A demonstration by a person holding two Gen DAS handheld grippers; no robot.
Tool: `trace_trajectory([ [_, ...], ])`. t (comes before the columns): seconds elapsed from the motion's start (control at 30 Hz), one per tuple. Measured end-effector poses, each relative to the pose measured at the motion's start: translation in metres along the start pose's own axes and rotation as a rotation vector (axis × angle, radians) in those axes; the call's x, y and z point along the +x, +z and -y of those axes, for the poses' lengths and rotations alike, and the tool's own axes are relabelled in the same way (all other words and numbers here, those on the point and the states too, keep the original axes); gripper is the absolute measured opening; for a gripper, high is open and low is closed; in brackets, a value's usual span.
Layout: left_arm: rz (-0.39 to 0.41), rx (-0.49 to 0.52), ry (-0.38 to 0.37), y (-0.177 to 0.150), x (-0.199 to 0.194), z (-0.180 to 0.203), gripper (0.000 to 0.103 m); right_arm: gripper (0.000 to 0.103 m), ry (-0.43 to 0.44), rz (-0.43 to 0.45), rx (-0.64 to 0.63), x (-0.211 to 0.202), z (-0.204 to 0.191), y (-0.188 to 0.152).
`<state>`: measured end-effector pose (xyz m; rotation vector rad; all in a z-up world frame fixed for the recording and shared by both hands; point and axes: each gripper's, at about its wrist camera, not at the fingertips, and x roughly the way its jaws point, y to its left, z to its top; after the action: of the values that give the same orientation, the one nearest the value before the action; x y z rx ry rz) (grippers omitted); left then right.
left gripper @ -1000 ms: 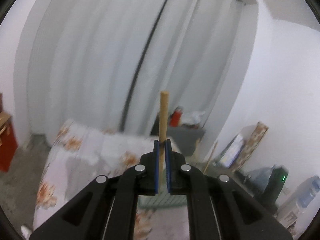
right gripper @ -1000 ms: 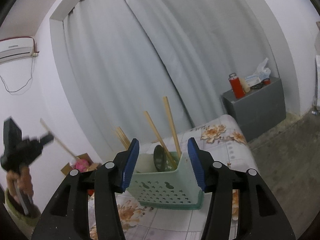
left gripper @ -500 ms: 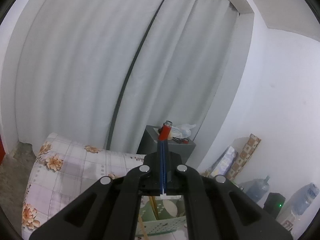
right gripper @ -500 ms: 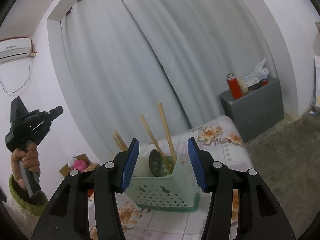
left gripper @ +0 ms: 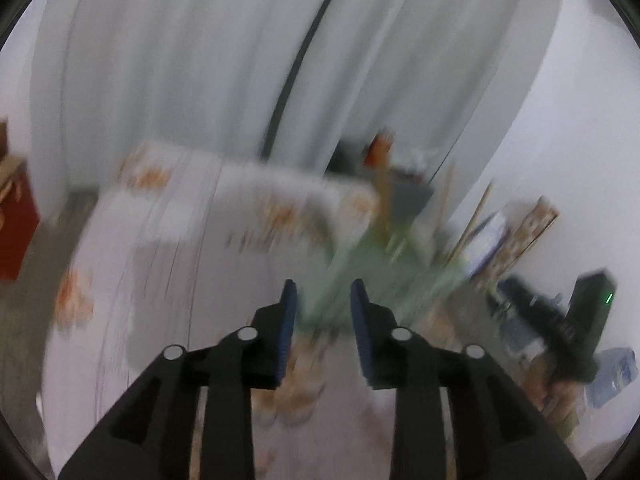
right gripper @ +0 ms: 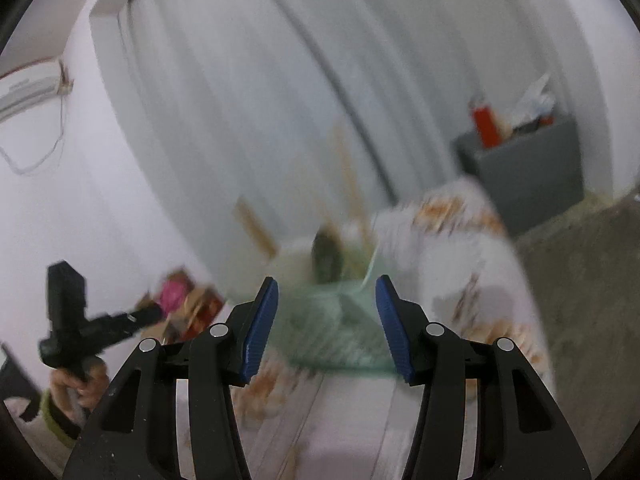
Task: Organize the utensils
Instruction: 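Grasp the last wooden chopstick on the cloth with the right gripper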
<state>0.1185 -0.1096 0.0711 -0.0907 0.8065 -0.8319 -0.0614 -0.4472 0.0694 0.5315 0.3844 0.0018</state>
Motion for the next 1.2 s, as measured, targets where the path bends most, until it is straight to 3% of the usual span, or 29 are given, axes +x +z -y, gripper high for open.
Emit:
trace_trajectory([
  [0.2,-0.175,-0.027,0.162,-0.080,0.024,-0.025,0.037,0.050,0.020,-0.356,-0.107,0.030,-0.038,-0.056],
  [0.23,-0.187,-0.020,0.183,-0.087,0.025,-0.026,0.040,0.050,0.012,-0.436,-0.108,0.037,-0.043,-0.071],
  [0.37,-0.192,0.038,0.285,-0.117,0.025,-0.024,0.053,0.049,-0.084,-0.598,-0.160,0.052,-0.058,-0.110],
  [0.43,-0.186,0.054,0.303,-0.123,0.023,-0.021,0.062,0.048,-0.108,-0.637,-0.169,0.058,-0.065,-0.120],
  [0.67,-0.186,0.055,0.312,-0.137,0.023,-0.029,0.077,0.045,-0.167,-0.695,-0.258,0.084,-0.093,-0.128],
  [0.9,-0.158,0.098,0.351,-0.144,0.020,-0.029,0.091,0.028,-0.231,-0.742,-0.382,0.105,-0.115,-0.145],
  [1.0,-0.155,0.122,0.370,-0.148,0.022,-0.027,0.097,0.008,-0.272,-0.741,-0.430,0.109,-0.120,-0.145],
  [1.2,-0.137,0.166,0.403,-0.153,0.025,-0.023,0.097,0.004,-0.253,-0.714,-0.359,0.099,-0.116,-0.127],
])
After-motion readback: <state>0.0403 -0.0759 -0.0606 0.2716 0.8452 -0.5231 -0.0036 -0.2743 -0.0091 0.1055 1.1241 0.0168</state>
